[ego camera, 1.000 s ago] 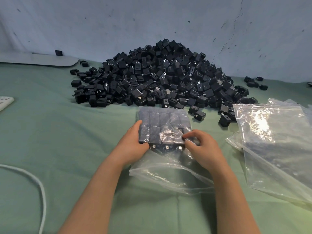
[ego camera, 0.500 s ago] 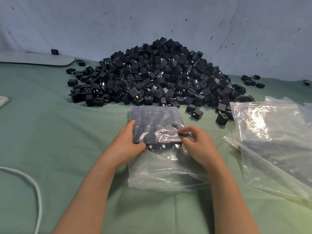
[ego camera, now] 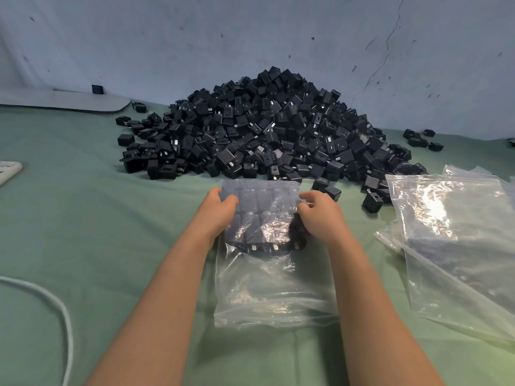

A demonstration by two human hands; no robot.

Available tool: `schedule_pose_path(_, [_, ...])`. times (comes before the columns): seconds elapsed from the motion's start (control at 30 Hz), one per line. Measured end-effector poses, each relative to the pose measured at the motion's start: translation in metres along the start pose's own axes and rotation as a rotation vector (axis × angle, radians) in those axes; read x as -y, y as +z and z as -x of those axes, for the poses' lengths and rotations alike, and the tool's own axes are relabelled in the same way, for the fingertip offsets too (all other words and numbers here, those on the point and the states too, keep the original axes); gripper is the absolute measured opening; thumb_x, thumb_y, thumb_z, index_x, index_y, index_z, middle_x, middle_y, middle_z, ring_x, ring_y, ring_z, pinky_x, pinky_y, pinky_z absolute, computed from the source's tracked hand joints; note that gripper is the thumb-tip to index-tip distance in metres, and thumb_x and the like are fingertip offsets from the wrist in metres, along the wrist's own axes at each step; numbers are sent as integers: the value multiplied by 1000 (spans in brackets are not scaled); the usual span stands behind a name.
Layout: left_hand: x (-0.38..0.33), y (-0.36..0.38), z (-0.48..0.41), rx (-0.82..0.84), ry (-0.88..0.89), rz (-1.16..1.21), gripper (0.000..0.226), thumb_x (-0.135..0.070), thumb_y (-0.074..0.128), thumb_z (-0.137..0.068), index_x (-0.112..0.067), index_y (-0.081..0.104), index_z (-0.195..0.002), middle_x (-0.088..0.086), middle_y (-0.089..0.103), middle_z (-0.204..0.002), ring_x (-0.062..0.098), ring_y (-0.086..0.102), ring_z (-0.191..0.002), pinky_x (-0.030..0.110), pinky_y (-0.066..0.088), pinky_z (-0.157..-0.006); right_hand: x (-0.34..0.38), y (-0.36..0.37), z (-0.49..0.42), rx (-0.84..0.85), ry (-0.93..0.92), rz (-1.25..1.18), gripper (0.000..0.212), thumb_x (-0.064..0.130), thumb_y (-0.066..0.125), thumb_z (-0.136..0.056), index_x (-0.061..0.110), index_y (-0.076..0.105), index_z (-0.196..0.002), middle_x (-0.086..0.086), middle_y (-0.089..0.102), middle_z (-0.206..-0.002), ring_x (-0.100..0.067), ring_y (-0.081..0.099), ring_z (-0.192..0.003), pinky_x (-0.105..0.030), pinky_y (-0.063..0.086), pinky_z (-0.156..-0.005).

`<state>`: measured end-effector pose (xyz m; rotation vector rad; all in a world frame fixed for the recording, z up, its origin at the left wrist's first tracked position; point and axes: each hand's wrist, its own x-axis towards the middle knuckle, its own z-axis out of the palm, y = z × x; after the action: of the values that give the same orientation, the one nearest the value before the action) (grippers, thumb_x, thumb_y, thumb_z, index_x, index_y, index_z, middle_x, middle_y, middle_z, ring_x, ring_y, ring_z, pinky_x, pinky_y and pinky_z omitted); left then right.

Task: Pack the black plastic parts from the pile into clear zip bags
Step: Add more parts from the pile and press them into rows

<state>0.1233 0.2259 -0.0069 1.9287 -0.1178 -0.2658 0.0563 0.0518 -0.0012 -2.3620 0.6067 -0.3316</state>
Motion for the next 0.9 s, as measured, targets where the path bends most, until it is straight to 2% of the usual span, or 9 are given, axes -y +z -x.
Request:
schedule_pose_path(0.2, [6, 6, -2, 9, 4, -23, 52, -22, 40, -96, -16, 30, -147, 6, 41, -146, 25, 42, -129, 35, 32, -104, -7, 8, -1, -45, -7, -42, 35, 13, 45, -92, 15, 60, -123, -6, 61, -126, -21, 53, -116, -22, 34, -84])
schedule_pose_path(0.37, [5, 7, 0, 16, 7, -20, 52, -22, 37, -97, -17, 27, -148, 5, 36, -149, 22, 34, -135, 35, 27, -109, -8, 9, -2, -56, -4, -55, 31, 15, 47, -92, 18, 62, -119, -6, 66, -114, -14, 60, -90, -24, 36, -77])
schedule_pose_path(0.47, [5, 8, -1, 7, 9, -3, 52, -22, 37, -97, -17, 27, -148, 3, 33, -151, 21, 32, -136, 35, 26, -109, -8, 9, -3, -66, 2, -77, 31, 13, 46, -91, 16, 63, -117, -5, 65, -117, -15, 59, -89, -25, 39, -80])
schedule_pose_path(0.57, [7, 8, -3, -12, 6, 18, 52, -21, 38, -96, -17, 29, -147, 8, 38, -148, 24, 37, -134, 37, 29, -108, -8, 8, -4, -58, 7, -77, 31, 14, 47, -91, 15, 64, -118, -4, 63, -122, -19, 57, -107, -26, 40, -84])
schedule_pose_path(0.63, [8, 8, -5, -39, 11, 28, 52, -21, 39, -96, -17, 31, -146, 8, 41, -145, 22, 46, -124, 34, 38, -101, -8, 7, -7, -60, 11, -62, 32, 16, 48, -92, 15, 62, -120, -4, 62, -124, -21, 55, -114, -24, 37, -84])
schedule_pose_path(0.67, [8, 8, -6, -53, 15, 37, 51, -20, 40, -95, -16, 32, -146, 7, 43, -144, 17, 53, -112, 29, 43, -91, -8, 6, -9, -63, 10, -44, 32, 16, 48, -92, 15, 61, -123, -4, 61, -125, -21, 54, -115, -24, 36, -83])
schedule_pose_path(0.73, [4, 8, -11, -76, 6, 48, 50, -20, 40, -95, -15, 35, -144, 5, 46, -141, 11, 56, -97, 22, 41, -75, -4, 4, -16, -63, 6, -9, 36, 18, 48, -93, 15, 56, -128, -6, 59, -126, -23, 53, -115, -26, 35, -83])
schedule_pose_path(0.83, [-7, 9, -21, -91, -16, 15, 48, -19, 38, -95, -11, 37, -142, 11, 46, -141, 26, 49, -121, 33, 39, -95, 7, 7, -31, -28, 26, 5, 39, 18, 44, -94, 15, 51, -133, -8, 58, -128, -22, 53, -107, -28, 37, -81])
schedule_pose_path(0.9, [-11, 11, -25, -86, -22, 16, 48, -18, 36, -95, -11, 36, -142, 13, 47, -140, 30, 48, -124, 37, 38, -100, 13, 11, -39, 9, 34, 15, 40, 17, 43, -95, 16, 50, -134, -8, 57, -128, -21, 51, -104, -28, 36, -81])
